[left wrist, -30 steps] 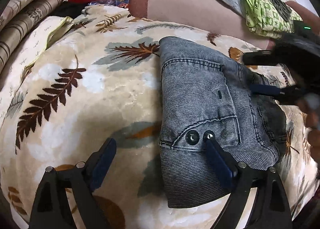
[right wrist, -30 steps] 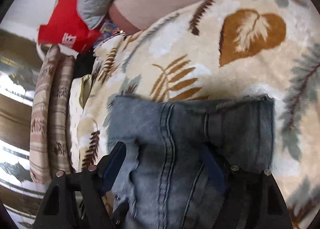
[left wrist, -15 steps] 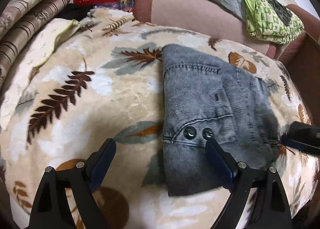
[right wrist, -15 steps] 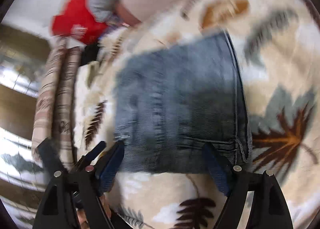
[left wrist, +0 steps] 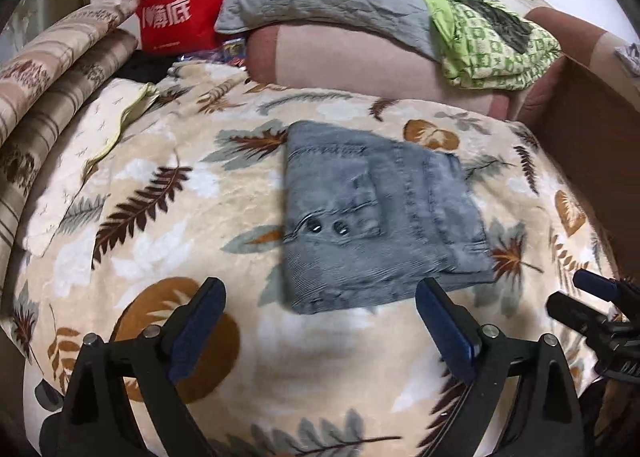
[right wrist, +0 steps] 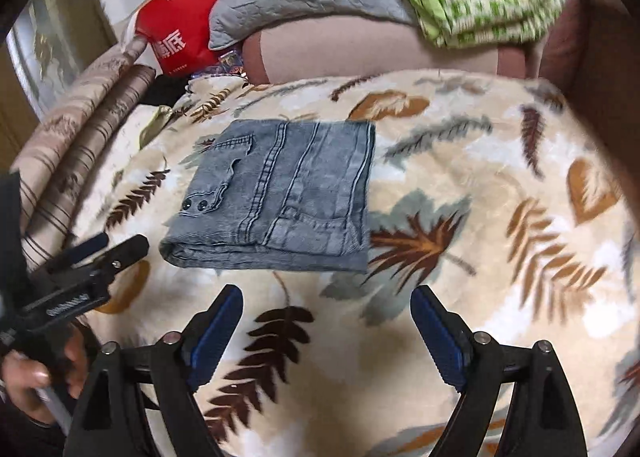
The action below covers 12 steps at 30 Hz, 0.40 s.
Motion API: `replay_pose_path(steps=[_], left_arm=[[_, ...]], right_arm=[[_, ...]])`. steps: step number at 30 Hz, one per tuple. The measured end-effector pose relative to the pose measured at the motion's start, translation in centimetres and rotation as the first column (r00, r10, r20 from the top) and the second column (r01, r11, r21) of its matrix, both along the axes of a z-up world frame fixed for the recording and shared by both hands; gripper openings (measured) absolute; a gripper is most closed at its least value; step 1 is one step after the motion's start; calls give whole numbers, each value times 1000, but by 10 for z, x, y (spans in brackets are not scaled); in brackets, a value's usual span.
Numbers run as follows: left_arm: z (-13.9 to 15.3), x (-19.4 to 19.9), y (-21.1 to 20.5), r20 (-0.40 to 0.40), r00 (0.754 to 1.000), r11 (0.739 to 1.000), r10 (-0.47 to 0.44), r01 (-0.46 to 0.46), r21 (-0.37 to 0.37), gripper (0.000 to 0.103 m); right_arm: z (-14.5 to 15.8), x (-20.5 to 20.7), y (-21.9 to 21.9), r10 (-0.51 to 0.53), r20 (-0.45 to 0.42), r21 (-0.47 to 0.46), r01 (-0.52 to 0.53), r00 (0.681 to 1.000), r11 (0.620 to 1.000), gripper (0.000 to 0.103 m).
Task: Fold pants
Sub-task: 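Release the jeans and lift both grippers away from the folded stack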
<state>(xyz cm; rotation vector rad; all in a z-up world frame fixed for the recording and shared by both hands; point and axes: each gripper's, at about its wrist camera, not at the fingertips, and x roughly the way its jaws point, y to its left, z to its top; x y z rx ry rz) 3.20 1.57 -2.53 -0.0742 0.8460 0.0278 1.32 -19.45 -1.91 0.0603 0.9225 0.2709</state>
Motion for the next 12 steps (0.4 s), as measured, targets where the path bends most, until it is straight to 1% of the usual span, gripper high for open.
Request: replay_pose_path(steps=[2, 3, 4, 7, 10, 12], left_arm=[[8, 3, -8, 2, 1000, 1000, -11, 11, 7, 97], [11, 5, -12, 6, 1000, 1000, -14, 14, 21, 98], [13, 6, -17, 3, 1000, 999, -23, 23, 28, 102], [12, 12, -25, -30, 999, 999, -27, 28, 45, 103], [10, 16, -30, -39, 999, 998, -35, 37, 44, 103], [11, 17, -30, -43, 998, 999, -40, 41, 30, 103]], right_arm=[[4, -1, 3, 11, 29, -47, -10, 1000, 999, 93], [6, -3, 2, 13, 46, -68, -10, 999, 998, 94], [7, -4, 1, 15, 53, -80, -10, 998, 997, 95], [4, -2, -2, 7, 38, -84, -3, 999, 996, 95], [6, 1, -3, 6, 41, -83, -3, 999, 997, 95], [8, 3, -2, 9, 43, -92, -5, 999, 996, 95]])
